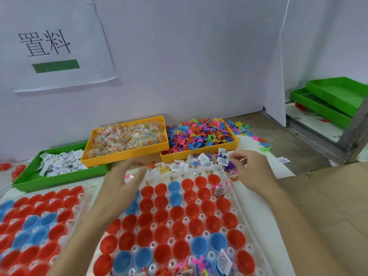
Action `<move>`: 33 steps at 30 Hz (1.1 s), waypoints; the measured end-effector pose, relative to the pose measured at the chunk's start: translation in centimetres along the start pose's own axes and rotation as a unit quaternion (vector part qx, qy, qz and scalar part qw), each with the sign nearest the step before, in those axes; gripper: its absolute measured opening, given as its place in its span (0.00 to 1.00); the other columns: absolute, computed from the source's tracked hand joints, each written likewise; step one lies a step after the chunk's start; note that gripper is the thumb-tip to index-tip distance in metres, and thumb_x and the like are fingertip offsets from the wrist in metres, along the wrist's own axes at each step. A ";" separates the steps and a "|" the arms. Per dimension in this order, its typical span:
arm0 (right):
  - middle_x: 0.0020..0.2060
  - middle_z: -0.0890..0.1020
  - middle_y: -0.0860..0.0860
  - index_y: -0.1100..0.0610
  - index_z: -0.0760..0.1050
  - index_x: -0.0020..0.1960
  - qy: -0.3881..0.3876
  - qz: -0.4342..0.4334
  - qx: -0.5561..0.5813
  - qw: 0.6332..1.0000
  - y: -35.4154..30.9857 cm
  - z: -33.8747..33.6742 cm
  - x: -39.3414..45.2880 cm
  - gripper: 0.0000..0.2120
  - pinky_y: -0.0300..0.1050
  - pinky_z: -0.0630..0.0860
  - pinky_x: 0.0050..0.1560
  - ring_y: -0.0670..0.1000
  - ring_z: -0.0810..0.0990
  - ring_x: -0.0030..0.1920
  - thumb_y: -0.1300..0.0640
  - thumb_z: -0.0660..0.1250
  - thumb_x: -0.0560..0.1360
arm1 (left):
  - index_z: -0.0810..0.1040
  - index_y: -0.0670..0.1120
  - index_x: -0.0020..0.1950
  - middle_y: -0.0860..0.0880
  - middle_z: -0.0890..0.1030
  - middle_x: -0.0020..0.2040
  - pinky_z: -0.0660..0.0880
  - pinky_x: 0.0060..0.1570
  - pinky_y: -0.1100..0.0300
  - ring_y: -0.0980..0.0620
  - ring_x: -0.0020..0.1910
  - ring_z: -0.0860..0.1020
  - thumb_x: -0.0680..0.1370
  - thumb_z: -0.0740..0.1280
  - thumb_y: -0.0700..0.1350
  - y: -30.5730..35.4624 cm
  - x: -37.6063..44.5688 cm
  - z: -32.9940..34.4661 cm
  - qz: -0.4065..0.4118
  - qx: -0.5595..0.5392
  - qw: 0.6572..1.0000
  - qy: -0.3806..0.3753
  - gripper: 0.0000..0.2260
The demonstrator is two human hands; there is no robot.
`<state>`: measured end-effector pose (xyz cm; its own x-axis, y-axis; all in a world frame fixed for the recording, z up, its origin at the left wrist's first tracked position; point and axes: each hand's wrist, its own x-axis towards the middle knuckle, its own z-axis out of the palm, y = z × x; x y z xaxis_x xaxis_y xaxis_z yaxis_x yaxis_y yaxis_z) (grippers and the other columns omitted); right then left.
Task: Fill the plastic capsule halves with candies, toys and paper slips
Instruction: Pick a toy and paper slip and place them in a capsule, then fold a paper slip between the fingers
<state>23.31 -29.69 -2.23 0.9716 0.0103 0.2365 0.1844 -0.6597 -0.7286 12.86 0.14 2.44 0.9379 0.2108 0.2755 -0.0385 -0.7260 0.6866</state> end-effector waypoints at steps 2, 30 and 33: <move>0.53 0.83 0.51 0.56 0.83 0.58 0.024 -0.003 -0.010 1.000 -0.1 0.6 0.5 0.10 0.35 0.72 0.45 0.45 0.76 0.43 0.61 0.65 0.81 | 0.79 0.53 0.56 0.54 0.80 0.57 0.69 0.54 0.54 0.54 0.55 0.76 0.82 0.63 0.49 -2.1 -0.7 -1.2 -0.056 -0.004 0.998 0.030 0.07; 0.41 0.83 0.49 0.54 0.80 0.44 0.047 -0.029 0.029 0.998 -0.7 1.2 3.0 0.05 0.39 0.74 0.42 0.49 0.80 0.42 0.62 0.71 0.77 | 0.82 0.50 0.51 0.55 0.83 0.50 0.75 0.54 0.56 0.58 0.52 0.79 0.82 0.63 0.42 0.7 2.5 -3.7 0.038 -0.145 0.984 0.098 0.09; 0.40 0.84 0.48 0.54 0.80 0.44 0.075 -0.025 0.127 0.989 -1.7 0.9 2.6 0.04 0.40 0.79 0.44 0.46 0.81 0.40 0.62 0.72 0.76 | 0.83 0.50 0.49 0.54 0.84 0.47 0.75 0.49 0.58 0.55 0.49 0.81 0.81 0.63 0.41 1.8 2.3 -3.4 0.043 -0.165 0.983 0.073 0.09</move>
<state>25.61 -27.87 -0.96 0.9311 -0.0860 0.3544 0.2806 -0.4516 -0.8469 13.77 1.53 6.58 0.8674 0.2676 0.4195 -0.2480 -0.4984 0.8307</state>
